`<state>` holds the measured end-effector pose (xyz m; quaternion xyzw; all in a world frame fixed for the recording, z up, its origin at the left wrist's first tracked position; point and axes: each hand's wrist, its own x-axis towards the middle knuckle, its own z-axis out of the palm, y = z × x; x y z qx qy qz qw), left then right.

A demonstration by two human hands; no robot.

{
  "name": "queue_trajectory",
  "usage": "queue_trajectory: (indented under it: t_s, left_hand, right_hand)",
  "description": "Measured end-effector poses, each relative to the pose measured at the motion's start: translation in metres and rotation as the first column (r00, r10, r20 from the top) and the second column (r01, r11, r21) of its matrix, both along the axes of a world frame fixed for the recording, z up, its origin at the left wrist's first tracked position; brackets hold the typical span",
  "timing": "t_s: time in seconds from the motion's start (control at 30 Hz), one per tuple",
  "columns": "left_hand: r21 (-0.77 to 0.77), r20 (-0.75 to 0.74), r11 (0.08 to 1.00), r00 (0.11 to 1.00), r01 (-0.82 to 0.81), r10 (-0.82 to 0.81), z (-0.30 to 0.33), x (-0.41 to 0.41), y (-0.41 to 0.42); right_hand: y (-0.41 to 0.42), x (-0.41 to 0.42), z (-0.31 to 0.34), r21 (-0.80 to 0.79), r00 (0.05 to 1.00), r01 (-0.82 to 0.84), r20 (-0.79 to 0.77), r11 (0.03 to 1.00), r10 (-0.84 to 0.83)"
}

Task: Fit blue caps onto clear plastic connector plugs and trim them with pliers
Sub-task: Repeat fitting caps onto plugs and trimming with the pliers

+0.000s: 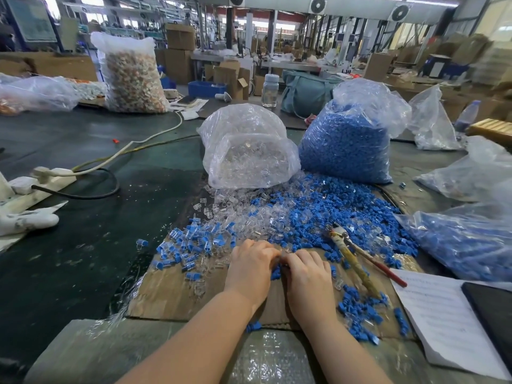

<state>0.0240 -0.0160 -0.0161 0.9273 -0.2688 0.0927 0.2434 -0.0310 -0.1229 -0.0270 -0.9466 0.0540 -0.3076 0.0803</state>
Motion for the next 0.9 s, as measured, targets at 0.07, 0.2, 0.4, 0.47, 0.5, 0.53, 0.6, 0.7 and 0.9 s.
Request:
queue_trajectory:
  t_s: [0.07, 0.2, 0.4, 0.47, 0.5, 0.53, 0.6, 0.7, 0.9]
  left_hand:
    - [-0.031, -0.011, 0.999, 1.0, -0.013, 0.012, -0.0017, -0.0006, -0.0002]
    - [-0.078, -0.035, 0.995, 0.998, -0.055, 0.053, -0.0047, -0.0013, -0.001]
    - [0.006, -0.051, 0.995, 0.994, -0.099, 0.099, -0.0059, -0.0001, -0.0018]
    - [0.054, -0.061, 0.992, 0.992, -0.11, 0.113, -0.0051, 0.001, -0.003]
    - [0.06, -0.063, 0.991, 0.99, -0.119, 0.122, -0.0045, 0.0014, -0.0037]
    - [0.056, -0.066, 0.99, 0.989, -0.128, 0.131, -0.004, 0.0015, -0.0046]
    - [0.035, -0.076, 0.99, 0.987, -0.14, 0.143, -0.0033, 0.0008, -0.0059]
    - [-0.021, -0.093, 0.989, 0.985, -0.147, 0.145, -0.0014, -0.0005, -0.0069]
    - [-0.105, -0.181, 0.979, 0.972, -0.173, 0.152, 0.0032, -0.0022, -0.0075]
  right_hand:
    - [0.0005, 0.0, 0.0008, 0.003, 1.0, 0.007, -0.011, 1.0, -0.007]
    - [0.0009, -0.0009, -0.0001, 0.053, 0.999, 0.011, -0.037, 0.999, -0.009]
    - [0.0008, -0.0017, -0.0009, 0.132, 0.995, 0.019, -0.103, 0.991, -0.005]
    - [0.0006, -0.0024, -0.0002, 0.152, 0.995, 0.014, -0.1, 0.988, 0.001]
    - [0.0005, -0.0024, 0.0003, 0.164, 0.995, 0.01, -0.099, 0.986, 0.006]
    - [0.0004, -0.0025, 0.0006, 0.174, 0.995, 0.006, -0.099, 0.985, 0.011]
    - [0.0002, -0.0029, 0.0014, 0.184, 0.996, -0.003, -0.084, 0.983, 0.019]
    - [-0.0003, -0.0036, 0.002, 0.188, 0.999, -0.019, -0.043, 0.982, 0.027]
    - [-0.0009, -0.0047, 0.003, 0.204, 0.999, -0.044, 0.014, 0.978, 0.042]
